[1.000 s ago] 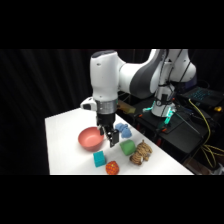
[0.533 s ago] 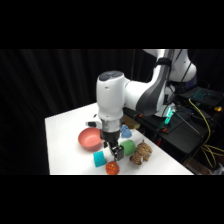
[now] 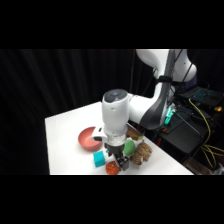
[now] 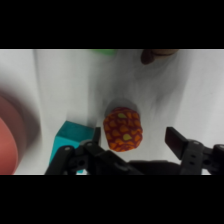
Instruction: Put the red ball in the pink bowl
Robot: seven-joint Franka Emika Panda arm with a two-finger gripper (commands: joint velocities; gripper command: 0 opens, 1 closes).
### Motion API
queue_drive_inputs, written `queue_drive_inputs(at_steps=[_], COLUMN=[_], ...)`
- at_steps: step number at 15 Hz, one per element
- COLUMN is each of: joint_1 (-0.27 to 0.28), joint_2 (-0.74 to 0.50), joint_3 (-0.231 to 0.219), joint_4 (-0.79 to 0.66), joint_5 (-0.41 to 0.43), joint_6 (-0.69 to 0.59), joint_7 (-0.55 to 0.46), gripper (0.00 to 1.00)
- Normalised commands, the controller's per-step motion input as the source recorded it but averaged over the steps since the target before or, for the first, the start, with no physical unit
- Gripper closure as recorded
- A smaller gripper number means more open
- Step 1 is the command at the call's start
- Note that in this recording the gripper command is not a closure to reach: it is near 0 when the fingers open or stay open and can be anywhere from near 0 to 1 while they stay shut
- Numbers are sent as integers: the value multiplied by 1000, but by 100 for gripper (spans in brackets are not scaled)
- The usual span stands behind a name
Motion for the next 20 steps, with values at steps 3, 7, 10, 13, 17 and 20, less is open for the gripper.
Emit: queue_drive_inputs(at_steps=[3, 7, 10, 13, 17, 20], joint_1=[44, 44, 57, 97, 13, -7], joint_2=[184, 156, 71, -20, -225, -464], joint_3=[-24, -16, -11, -47, -5, -18], joint_4=[144, 161, 134, 95, 56, -39], joint_5=[59, 81, 86, 48, 146, 79], joint_6=[151, 112, 79, 17, -411, -516], joint_7=[-3, -10, -3, 41, 53, 34], gripper=[0, 100, 100, 100, 18, 18])
